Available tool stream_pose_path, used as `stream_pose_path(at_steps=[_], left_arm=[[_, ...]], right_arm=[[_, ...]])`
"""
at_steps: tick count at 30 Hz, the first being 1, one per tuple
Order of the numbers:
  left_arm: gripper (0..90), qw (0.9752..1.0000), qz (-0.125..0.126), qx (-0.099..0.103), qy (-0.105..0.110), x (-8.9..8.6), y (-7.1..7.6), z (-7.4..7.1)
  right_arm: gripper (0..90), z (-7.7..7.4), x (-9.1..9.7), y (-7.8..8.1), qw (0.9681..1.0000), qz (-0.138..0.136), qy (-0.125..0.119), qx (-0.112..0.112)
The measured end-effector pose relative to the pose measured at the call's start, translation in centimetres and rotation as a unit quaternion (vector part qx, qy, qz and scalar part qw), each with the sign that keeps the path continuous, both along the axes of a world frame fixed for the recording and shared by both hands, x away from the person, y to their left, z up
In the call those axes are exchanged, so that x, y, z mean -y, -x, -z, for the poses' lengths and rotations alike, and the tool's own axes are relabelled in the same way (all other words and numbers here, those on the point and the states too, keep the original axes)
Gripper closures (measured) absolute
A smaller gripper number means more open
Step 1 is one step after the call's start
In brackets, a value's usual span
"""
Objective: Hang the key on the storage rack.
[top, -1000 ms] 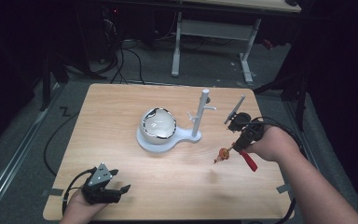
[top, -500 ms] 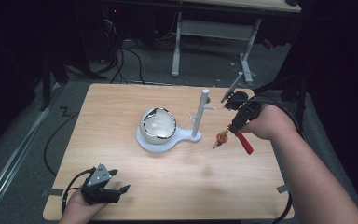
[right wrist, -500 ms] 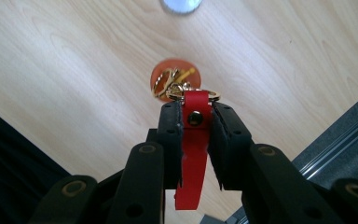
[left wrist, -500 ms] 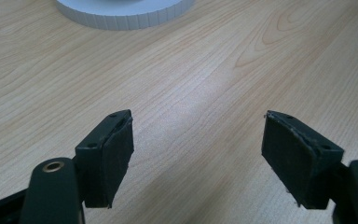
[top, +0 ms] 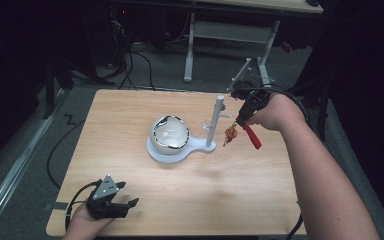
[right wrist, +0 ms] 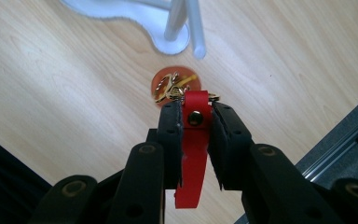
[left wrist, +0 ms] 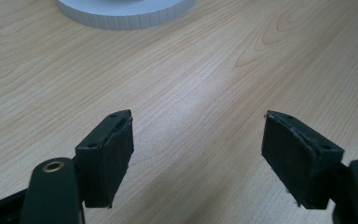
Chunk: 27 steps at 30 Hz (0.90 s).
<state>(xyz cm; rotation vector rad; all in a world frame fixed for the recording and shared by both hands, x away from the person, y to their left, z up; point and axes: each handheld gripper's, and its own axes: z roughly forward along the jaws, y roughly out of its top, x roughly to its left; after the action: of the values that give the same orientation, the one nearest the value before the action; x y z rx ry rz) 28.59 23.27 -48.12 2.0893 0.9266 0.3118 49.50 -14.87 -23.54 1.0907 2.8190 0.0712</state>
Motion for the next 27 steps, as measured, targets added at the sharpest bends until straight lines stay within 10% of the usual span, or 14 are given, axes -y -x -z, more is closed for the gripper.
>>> stream_pose_path(at_steps=[17,27], left_arm=[[25.7,1.0000,-0.003,-0.002,0.003,-0.3,0.1,0.0],[25.8,1.0000,-0.003,-0.002,0.002,-0.1,0.2,0.1]], right_arm=[[74.7,0.7,-1.4,-2.9,1.0000,0.008,-0.001,-0.005],[70.0,-0.1,-1.1,-2.5,0.9995,0.003,-0.011,0.028]])
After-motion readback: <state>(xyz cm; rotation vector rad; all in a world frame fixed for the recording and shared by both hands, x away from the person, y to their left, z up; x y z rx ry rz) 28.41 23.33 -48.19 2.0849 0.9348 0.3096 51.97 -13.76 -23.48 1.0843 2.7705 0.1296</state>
